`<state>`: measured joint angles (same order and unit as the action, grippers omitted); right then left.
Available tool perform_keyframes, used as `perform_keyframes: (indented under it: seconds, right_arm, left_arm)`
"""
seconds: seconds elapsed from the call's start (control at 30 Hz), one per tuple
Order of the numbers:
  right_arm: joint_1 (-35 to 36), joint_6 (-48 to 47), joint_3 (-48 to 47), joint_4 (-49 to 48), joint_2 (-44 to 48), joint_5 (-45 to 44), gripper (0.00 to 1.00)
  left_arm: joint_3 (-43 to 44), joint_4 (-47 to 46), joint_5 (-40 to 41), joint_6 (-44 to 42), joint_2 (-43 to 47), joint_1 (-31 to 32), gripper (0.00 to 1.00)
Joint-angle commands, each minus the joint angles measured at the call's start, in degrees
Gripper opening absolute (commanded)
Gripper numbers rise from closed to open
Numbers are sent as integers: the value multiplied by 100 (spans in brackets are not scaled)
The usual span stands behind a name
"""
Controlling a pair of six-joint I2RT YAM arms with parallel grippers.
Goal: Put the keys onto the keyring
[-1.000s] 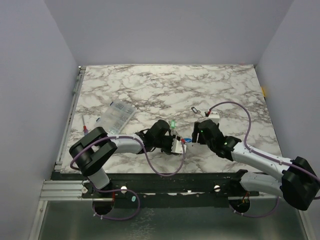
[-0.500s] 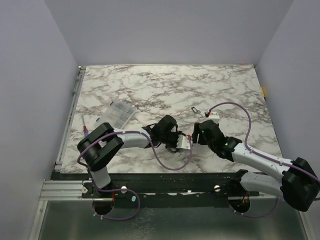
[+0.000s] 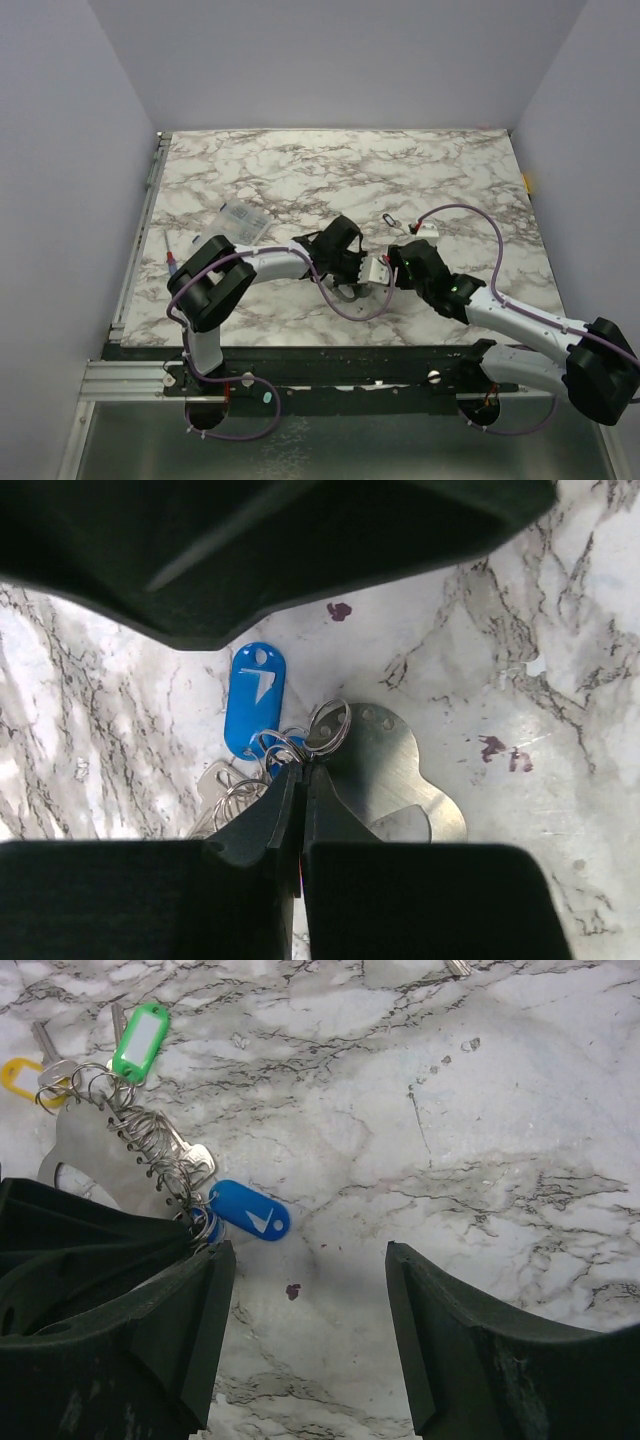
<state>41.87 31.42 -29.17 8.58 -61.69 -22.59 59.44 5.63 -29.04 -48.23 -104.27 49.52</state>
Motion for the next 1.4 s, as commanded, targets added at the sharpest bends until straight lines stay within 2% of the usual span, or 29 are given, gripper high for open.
perform_keyframes:
  seconds: [0.0, 0.23, 0.6, 1.07, 1.37]
  right_arm:
    - [-56, -66, 75, -113, 83, 103, 70]
    - [-65, -135, 66, -125, 178, 213, 70]
    - [-65, -487, 177, -555, 540, 1043, 70]
    - [-66, -504, 241, -787, 566, 1506, 70]
    - [-73, -831, 1120, -2464, 1205, 2783, 70]
  left_arm:
    - [177, 424, -293, 119, -240, -114, 0]
    - [265, 521, -489, 490, -96, -263, 0]
    - [-33, 477, -234, 1234, 679, -307, 0]
    - [-879, -536, -303, 2018, 1237, -364, 0]
    - [-1144, -677, -1252, 2347, 2006, -867, 0]
